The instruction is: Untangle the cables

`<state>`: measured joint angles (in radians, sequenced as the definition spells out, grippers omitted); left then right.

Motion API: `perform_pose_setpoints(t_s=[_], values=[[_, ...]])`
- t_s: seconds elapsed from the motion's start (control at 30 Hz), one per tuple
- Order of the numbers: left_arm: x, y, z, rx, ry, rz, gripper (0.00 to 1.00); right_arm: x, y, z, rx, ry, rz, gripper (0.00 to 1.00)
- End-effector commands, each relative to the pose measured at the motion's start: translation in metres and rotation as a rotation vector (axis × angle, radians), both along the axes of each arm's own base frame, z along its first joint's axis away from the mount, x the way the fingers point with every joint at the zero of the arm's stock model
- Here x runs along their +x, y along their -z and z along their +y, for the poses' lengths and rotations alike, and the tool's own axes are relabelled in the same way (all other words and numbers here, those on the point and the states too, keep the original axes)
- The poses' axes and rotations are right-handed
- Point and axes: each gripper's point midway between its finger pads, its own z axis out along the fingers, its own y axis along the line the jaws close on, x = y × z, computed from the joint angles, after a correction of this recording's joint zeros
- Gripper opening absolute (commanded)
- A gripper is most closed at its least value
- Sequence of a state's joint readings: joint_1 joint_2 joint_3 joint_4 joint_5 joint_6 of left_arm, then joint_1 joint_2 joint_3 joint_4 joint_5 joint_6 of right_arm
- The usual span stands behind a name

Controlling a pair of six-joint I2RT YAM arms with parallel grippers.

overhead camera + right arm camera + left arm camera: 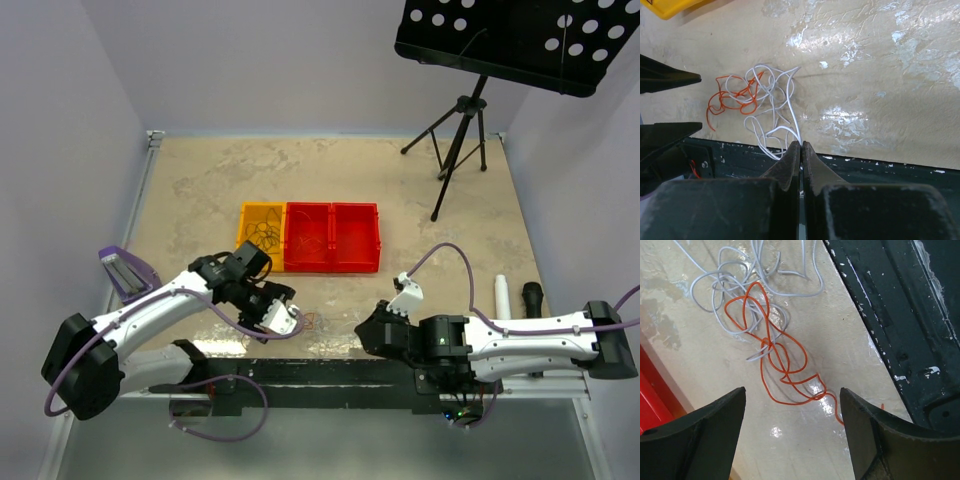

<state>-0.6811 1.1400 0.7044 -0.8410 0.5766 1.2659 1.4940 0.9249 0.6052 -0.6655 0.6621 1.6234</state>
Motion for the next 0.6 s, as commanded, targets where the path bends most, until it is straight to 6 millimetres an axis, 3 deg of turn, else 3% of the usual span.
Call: perform_pose_setpoints(t_s=[0.0, 0.1, 0.23, 0.43, 0.57], values=[[-0.008, 0.002, -0.012, -0.072, 0.126, -0.037, 0.76, 0.004, -0.014, 0.005, 0.045, 0.032, -0.012, 0.0], [-0.005, 0.008, -0.014, -0.082, 0.174, -0.093, 0.65, 0.004, -0.014, 0.005, 0.042, 0.034, -0.012, 0.0], [-0.003, 0.011, -0.019, -0.1, 0.209, -0.125, 0.59, 0.006, -0.015, 0.003, 0.033, 0.04, -0.014, 0.0], [0.001, 0.013, -0.026, -0.13, 0.241, -0.179, 0.25, 0.006, -0.016, 0.001, 0.042, 0.042, -0.012, 0.0], [0.001, 0.017, -0.026, -0.113, 0.258, -0.184, 0.21, 0.006, -0.016, 0.0, 0.042, 0.044, -0.01, 0.0]])
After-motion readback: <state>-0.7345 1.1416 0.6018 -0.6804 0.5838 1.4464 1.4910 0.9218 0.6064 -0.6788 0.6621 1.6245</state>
